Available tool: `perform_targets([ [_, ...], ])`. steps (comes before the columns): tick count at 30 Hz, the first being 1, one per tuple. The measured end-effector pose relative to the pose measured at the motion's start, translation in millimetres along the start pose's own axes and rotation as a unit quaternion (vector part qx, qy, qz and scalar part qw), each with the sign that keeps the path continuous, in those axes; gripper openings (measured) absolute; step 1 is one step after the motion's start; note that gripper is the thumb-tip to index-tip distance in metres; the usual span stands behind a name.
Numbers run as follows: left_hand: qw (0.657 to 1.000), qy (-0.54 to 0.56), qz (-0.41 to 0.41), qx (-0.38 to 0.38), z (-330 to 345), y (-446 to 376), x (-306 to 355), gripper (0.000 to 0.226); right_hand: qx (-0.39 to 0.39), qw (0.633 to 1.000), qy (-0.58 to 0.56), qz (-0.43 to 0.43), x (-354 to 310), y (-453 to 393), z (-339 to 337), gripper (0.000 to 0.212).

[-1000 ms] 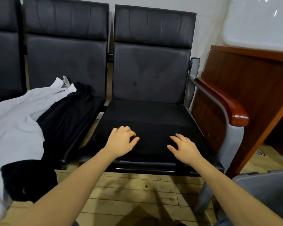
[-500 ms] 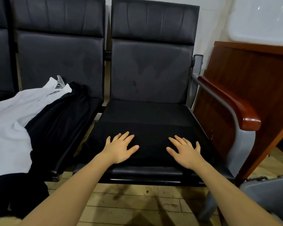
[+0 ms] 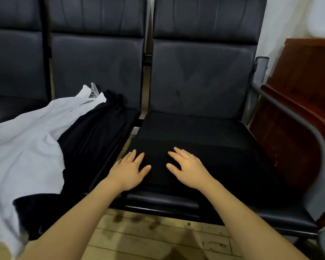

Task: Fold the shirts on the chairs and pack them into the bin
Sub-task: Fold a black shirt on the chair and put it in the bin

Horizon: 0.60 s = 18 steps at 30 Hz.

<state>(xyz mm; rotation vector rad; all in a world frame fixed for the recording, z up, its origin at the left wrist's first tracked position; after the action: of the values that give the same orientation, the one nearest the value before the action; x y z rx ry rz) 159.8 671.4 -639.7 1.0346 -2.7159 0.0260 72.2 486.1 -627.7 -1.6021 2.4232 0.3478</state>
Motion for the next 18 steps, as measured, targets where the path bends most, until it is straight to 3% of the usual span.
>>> perform_targets([
  [3, 0.999, 0.043, -0.028, 0.008, -1, 13, -12, 0.069, -0.047, 0.998, 0.05, 0.013, 3, -4, 12, 0.058],
  [7, 0.992, 0.025, 0.012, 0.12, -12, 32, -20, 0.059, -0.008, 0.999, 0.037, 0.02, 5, -5, 11, 0.055],
  [10, 0.981, 0.041, 0.058, 0.181, -18, 43, -21, 0.046, 0.06, 0.997, -0.01, -0.05, -8, 2, 8, 0.042],
  [14, 0.966, 0.112, 0.069, 0.223, -16, 58, -31, 0.029, 0.026, 0.978, -0.161, -0.131, -52, 15, 14, 0.024],
  [18, 0.954, 0.191, 0.065, 0.223, -10, 65, -43, 0.019, 0.028, 0.98, -0.107, -0.164, -80, 21, 32, 0.022],
])
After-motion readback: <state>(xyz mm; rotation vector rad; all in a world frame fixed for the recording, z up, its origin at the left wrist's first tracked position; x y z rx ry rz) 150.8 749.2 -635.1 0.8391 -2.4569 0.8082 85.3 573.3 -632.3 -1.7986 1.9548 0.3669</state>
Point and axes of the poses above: each hand's wrist, its own y-axis away from the middle knuckle, its own z-axis out of the palm, x = y × z, the point moved 2 cm from there along -y, towards the middle knuckle, and after that the axes turned 15 degrees about z, right-handed, at the moved point
